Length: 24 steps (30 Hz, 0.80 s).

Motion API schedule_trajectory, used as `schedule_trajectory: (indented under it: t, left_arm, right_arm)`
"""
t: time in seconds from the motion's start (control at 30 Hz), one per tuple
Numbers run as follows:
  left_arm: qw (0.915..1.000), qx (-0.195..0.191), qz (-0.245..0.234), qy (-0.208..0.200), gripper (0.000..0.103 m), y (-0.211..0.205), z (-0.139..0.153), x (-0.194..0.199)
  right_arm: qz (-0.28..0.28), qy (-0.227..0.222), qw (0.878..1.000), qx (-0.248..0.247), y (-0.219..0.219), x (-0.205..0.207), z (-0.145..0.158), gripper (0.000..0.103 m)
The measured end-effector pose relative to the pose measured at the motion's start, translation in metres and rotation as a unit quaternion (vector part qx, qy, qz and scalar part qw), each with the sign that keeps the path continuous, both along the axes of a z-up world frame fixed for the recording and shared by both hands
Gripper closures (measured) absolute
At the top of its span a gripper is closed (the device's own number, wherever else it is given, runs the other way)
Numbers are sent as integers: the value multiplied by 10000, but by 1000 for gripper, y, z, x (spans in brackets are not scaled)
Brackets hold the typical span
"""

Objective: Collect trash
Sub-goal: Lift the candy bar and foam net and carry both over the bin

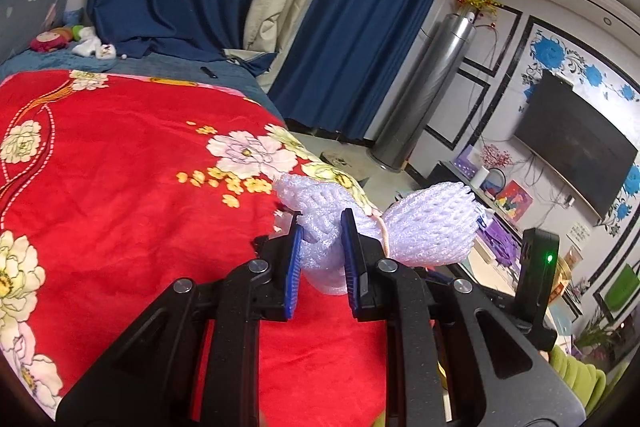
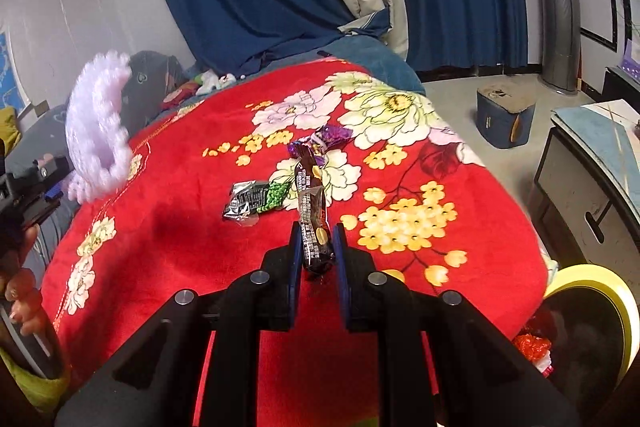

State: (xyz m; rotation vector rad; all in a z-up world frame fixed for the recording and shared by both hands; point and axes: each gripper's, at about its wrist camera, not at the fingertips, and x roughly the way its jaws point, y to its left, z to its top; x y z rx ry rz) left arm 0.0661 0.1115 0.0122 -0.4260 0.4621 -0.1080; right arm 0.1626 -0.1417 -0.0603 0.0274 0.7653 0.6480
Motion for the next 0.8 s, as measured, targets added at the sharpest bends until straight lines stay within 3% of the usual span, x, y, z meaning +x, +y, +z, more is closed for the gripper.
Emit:
schedule_trajectory:
  t: [0.43,0.8]
  left_arm:
    - [9976,390,-571,13,90,-53,-2,3]
    - [9932,671,-933,188,90,-90,-14,13]
  right_arm:
    - [-512,-216,9980,300,-59,-4,26,88]
    - [-978,-213,9942,400,-110,-4,24,88]
